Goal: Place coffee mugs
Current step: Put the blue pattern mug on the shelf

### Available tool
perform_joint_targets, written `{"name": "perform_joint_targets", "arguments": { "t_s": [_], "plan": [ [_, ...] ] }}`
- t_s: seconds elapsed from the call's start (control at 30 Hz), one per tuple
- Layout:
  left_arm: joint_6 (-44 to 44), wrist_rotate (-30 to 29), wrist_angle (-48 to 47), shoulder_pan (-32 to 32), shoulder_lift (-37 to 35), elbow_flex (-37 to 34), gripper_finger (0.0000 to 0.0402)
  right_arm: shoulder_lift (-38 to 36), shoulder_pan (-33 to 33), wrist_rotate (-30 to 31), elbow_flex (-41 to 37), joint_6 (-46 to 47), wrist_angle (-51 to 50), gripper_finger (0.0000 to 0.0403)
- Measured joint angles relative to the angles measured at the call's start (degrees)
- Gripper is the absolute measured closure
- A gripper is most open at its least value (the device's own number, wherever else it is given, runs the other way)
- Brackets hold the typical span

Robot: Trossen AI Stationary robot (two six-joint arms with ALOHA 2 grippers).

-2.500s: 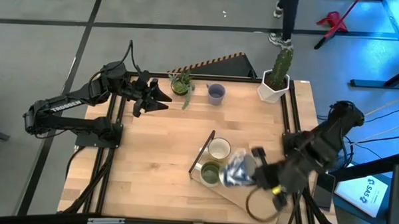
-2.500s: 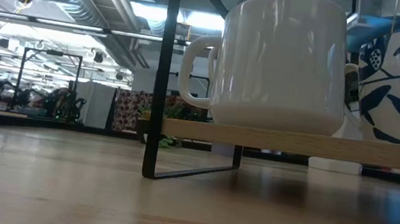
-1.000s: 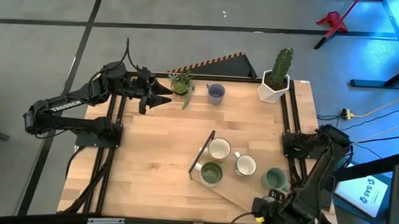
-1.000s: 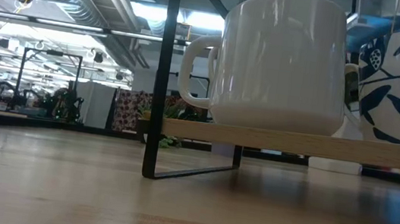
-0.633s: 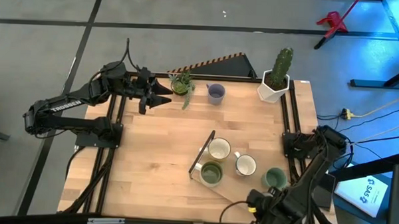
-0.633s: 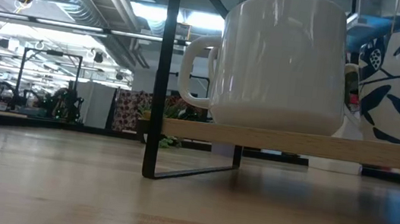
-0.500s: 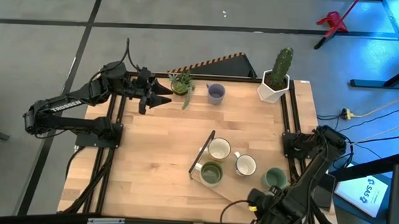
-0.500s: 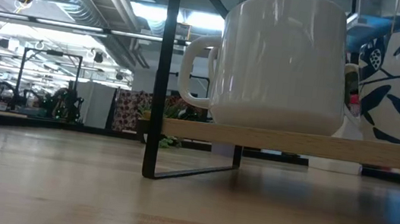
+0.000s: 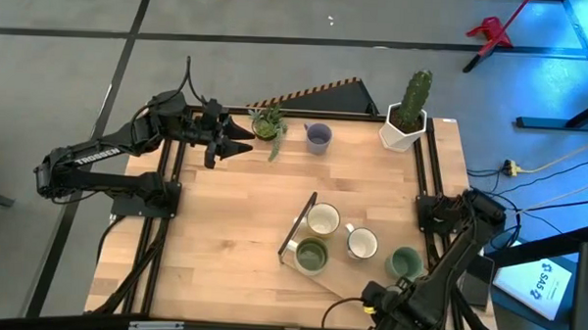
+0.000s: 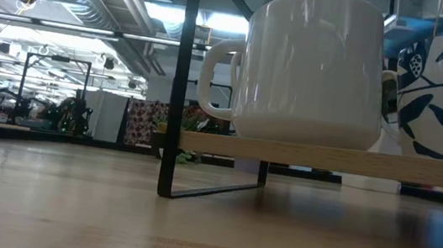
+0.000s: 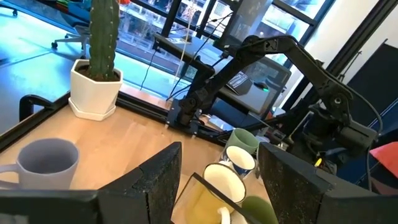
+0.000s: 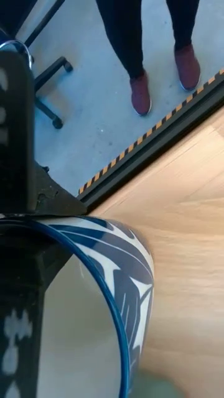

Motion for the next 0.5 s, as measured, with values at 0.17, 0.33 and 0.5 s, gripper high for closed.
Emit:
{"name": "perform_joint_targets", "arguments": {
  "t_s": [0.17, 0.33, 0.5],
  "plan": [
    [-0.09, -1.83, 0.03, 0.01, 0.00, 0.00, 0.0194, 0.48, 0.02, 1.10, 0.09, -0.08, 0.41, 0.0398],
    [-0.09, -2.99, 0.05, 0.07, 0.00, 0.00, 0.0194, 0.62, 0.02, 1.30, 0.04, -0.23, -2.19, 0.0398],
    [-0.08, -2.99, 0.05, 0.07, 0.00, 0.01, 0.0194, 0.62, 0.02, 1.72, 0.04, -0.25, -0.52, 0.0398]
  ]
}}
